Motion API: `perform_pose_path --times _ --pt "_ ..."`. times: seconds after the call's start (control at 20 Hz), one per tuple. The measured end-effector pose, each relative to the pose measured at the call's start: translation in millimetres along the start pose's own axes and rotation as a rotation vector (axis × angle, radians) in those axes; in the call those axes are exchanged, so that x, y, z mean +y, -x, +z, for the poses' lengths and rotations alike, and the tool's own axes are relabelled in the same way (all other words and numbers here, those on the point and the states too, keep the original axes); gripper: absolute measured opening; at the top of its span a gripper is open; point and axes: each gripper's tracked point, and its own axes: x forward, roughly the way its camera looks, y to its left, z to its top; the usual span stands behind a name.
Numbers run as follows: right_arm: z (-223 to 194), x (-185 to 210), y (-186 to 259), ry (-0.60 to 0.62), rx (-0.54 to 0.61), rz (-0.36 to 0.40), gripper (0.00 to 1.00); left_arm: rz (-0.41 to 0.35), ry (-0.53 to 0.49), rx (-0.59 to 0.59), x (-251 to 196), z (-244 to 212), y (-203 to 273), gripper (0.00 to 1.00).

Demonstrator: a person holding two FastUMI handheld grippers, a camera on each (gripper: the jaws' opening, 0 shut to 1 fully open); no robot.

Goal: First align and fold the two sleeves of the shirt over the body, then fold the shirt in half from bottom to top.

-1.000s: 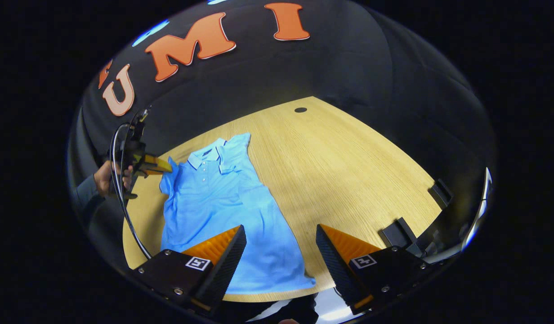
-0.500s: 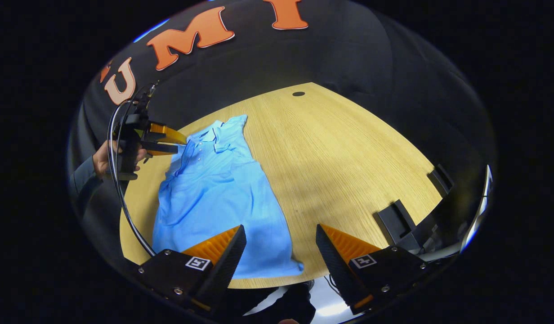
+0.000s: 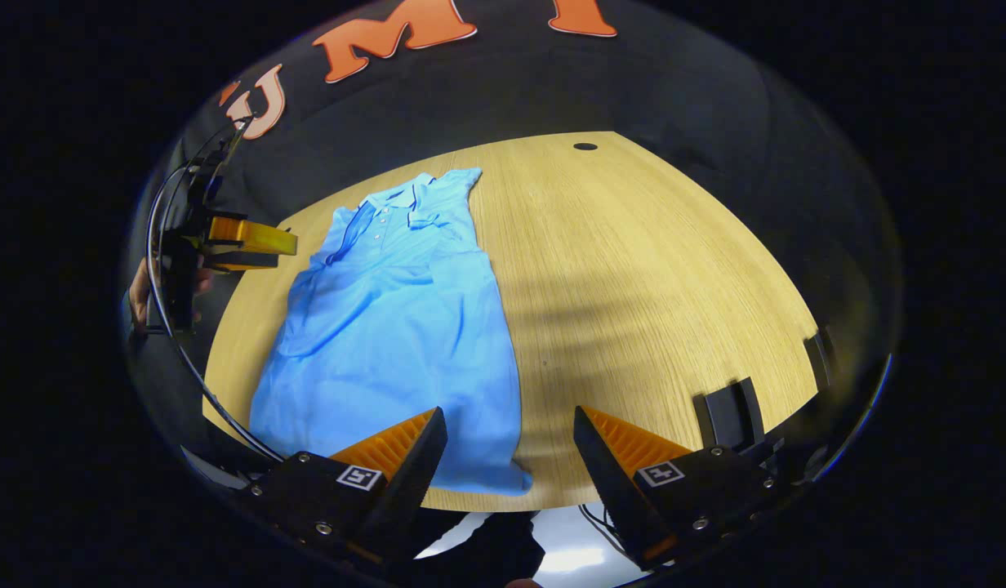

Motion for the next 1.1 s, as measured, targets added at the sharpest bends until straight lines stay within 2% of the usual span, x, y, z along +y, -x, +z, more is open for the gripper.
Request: perform_pose_path --times 0.15,0.35,0.75,0.95,1.05,1.1 --pt "-7.6 5.7 -4.0 0.044 0.022 0.034 0.98 0.054 0.051 0.018 19.7 -45.0 20.9 0.99" --pt "-21.3 8.4 -10.8 0.082 0.066 0.041 0.98 0.141 0.082 0.056 45.0 -100.6 42.3 1.00" --pt "-45.7 16.9 -15.6 0.118 0.110 0.061 0.98 0.174 0.125 0.154 48.0 -212.5 69.7 0.99" --pt "-49.1 18.5 -14.7 0.147 0.087 0.049 0.98 0.196 0.127 0.160 46.2 -236.8 66.3 1.00" --pt "-51.7 17.3 -15.8 0.174 0.083 0.035 0.96 0.221 0.144 0.169 49.5 -250.1 64.1 0.99" --pt "-52.9 17.5 -14.5 0.190 0.079 0.027 0.88 0.233 0.157 0.184 50.6 -262.6 67.8 0.99"
